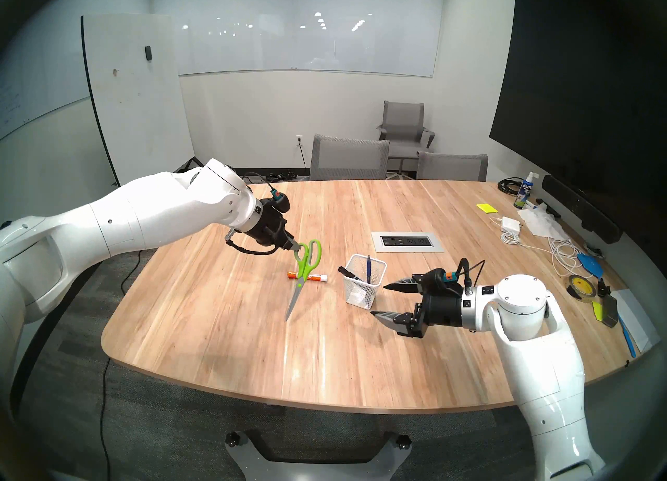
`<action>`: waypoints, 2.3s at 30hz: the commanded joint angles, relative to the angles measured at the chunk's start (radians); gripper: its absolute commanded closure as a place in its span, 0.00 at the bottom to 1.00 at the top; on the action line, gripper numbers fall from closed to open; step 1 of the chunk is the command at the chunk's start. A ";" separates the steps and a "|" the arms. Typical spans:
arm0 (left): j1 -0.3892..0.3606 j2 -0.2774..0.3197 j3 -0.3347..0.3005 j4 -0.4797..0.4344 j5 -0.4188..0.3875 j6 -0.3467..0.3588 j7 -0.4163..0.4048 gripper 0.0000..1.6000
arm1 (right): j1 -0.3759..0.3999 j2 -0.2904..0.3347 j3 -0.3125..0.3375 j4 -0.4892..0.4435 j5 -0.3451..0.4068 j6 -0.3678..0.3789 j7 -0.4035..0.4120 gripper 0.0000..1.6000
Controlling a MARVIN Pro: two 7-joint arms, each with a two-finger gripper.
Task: Place the pen, the marker, and the scissors into the pen holder
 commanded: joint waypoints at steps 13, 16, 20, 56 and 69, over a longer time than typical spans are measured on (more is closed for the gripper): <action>-0.059 0.000 -0.098 -0.148 -0.047 0.024 0.129 1.00 | 0.010 -0.001 0.002 -0.014 0.003 0.001 0.001 0.00; -0.063 0.001 -0.108 -0.161 -0.052 0.023 0.137 1.00 | 0.010 -0.001 0.002 -0.014 0.003 0.001 0.001 0.00; -0.067 -0.006 -0.120 -0.173 -0.054 0.013 0.152 1.00 | 0.010 -0.002 0.002 -0.014 0.003 0.001 0.001 0.00; -0.045 -0.088 -0.185 -0.181 -0.061 -0.158 0.208 1.00 | 0.010 -0.003 0.003 -0.016 0.002 0.002 0.002 0.00; -0.031 -0.108 -0.135 -0.127 0.023 -0.249 0.147 1.00 | 0.010 -0.003 0.004 -0.016 0.001 0.003 0.002 0.00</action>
